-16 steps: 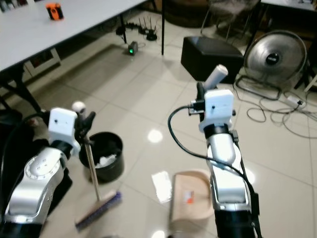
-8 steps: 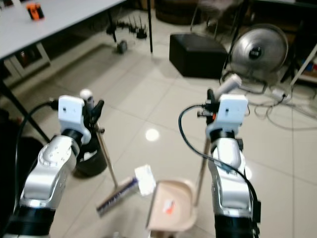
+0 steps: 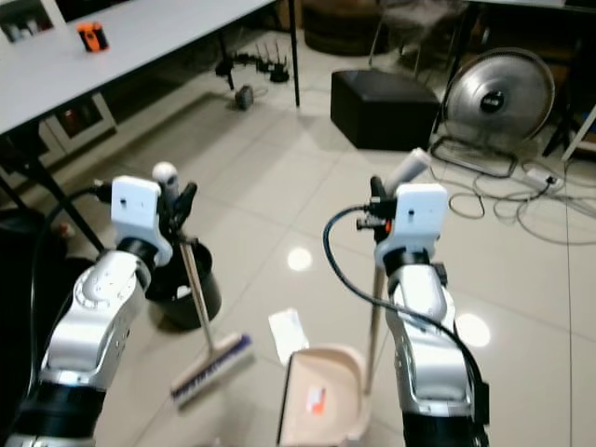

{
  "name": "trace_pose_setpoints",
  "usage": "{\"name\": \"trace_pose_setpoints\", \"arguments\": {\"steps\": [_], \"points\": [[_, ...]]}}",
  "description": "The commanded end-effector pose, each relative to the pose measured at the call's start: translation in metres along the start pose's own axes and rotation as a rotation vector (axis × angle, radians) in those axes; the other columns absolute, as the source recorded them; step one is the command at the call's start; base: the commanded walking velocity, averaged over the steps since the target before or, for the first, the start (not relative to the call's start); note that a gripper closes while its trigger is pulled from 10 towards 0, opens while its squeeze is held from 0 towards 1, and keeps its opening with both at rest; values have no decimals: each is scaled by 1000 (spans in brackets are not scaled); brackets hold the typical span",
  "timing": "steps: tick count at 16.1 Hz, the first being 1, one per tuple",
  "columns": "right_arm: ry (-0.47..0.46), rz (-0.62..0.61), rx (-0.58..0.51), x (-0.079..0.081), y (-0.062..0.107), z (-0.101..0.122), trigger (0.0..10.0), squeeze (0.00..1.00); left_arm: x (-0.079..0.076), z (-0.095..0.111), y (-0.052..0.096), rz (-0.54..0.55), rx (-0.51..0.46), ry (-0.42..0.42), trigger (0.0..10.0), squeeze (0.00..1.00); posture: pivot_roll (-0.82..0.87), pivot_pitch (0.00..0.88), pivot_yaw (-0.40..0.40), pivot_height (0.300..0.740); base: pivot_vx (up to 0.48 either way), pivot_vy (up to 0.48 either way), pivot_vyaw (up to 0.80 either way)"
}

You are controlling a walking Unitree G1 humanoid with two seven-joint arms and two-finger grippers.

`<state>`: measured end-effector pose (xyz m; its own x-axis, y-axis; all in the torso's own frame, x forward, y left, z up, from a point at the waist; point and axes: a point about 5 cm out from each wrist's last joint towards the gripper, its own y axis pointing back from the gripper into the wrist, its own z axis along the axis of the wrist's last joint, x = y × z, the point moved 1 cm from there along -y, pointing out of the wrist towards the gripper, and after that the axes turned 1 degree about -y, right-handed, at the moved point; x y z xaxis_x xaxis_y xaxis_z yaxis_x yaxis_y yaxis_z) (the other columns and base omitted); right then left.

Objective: Sweep floor

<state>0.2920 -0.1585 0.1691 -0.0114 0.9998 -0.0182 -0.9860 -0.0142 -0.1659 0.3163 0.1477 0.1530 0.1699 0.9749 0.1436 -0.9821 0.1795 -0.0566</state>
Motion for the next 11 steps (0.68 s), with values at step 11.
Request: {"name": "trace_pose_setpoints", "arguments": {"steps": [11], "points": [[52, 22, -39, 2, -7, 11, 10000, 0, 6, 14, -7, 22, -70, -31, 10000, 0, -60, 28, 74, 740, 345, 0, -82]]}}
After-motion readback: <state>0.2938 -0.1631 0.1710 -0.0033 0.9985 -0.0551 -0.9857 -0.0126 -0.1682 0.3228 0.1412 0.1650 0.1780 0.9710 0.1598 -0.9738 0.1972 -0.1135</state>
